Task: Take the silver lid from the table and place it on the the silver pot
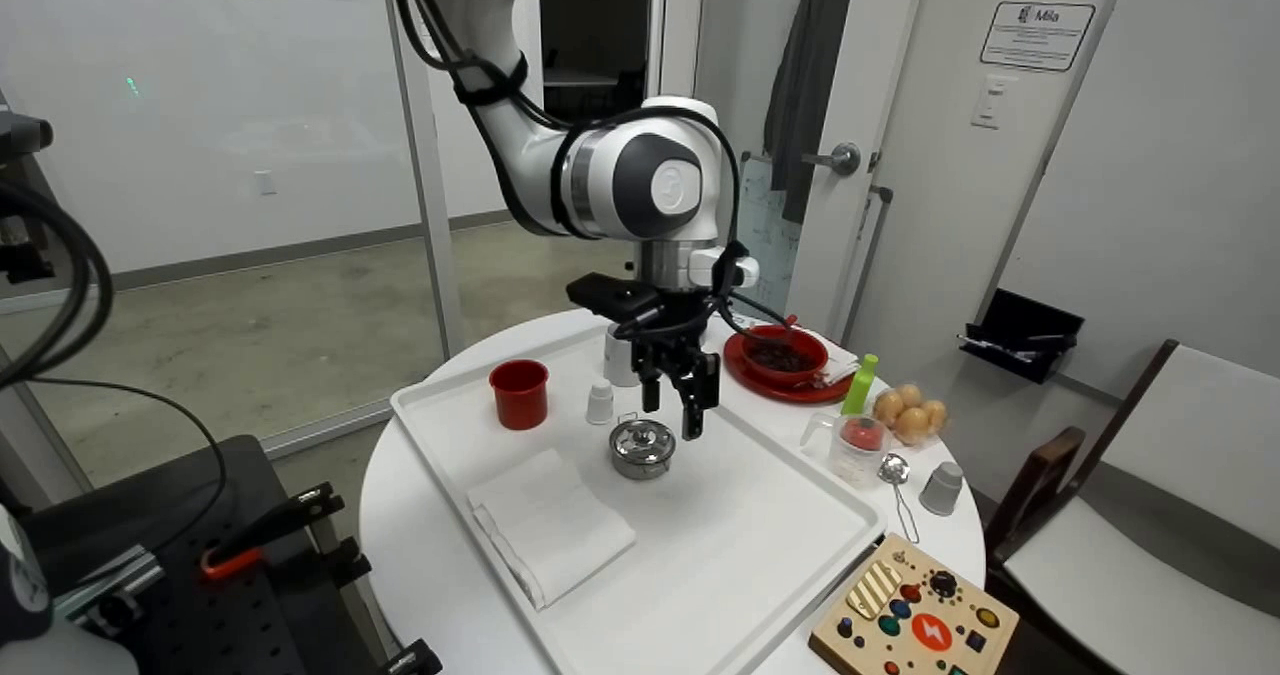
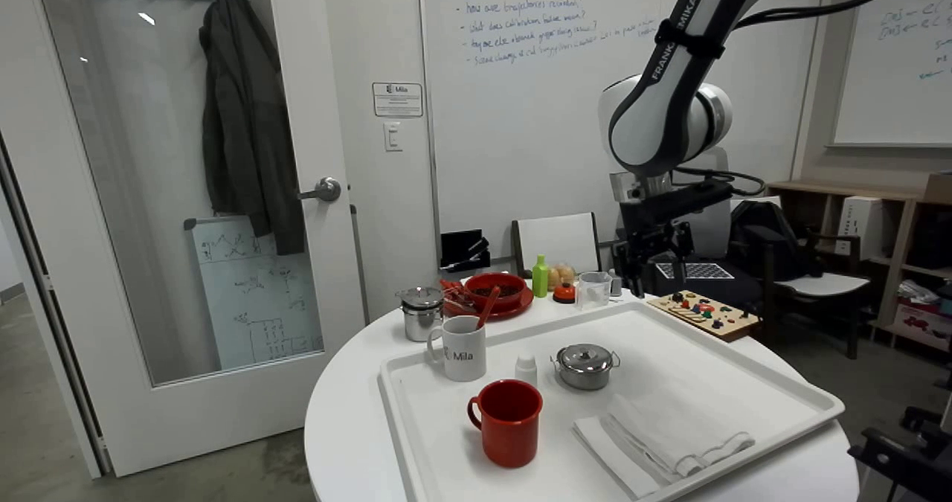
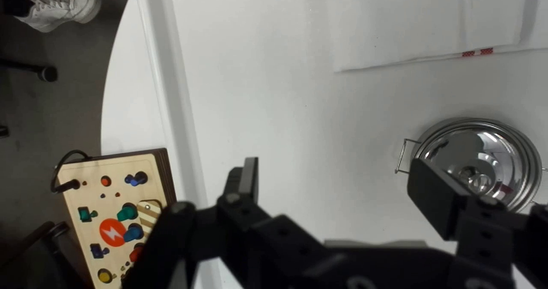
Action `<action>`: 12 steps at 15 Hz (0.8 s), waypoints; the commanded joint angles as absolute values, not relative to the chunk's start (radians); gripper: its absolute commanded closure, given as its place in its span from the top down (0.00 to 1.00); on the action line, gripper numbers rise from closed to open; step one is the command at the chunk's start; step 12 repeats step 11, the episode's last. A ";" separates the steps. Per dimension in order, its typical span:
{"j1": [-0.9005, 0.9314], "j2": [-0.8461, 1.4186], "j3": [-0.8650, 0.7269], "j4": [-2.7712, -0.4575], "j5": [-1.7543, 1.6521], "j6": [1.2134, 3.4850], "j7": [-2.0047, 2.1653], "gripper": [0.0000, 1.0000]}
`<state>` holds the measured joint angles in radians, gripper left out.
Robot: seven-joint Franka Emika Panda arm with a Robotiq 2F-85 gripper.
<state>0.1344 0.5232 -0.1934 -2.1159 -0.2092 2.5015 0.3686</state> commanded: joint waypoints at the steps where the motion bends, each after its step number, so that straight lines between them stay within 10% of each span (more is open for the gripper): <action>1: 0.123 0.517 -0.184 -2.119 -0.210 2.499 0.371 0.96; 12: 0.114 0.501 -0.179 -2.132 -0.206 2.499 0.371 1.00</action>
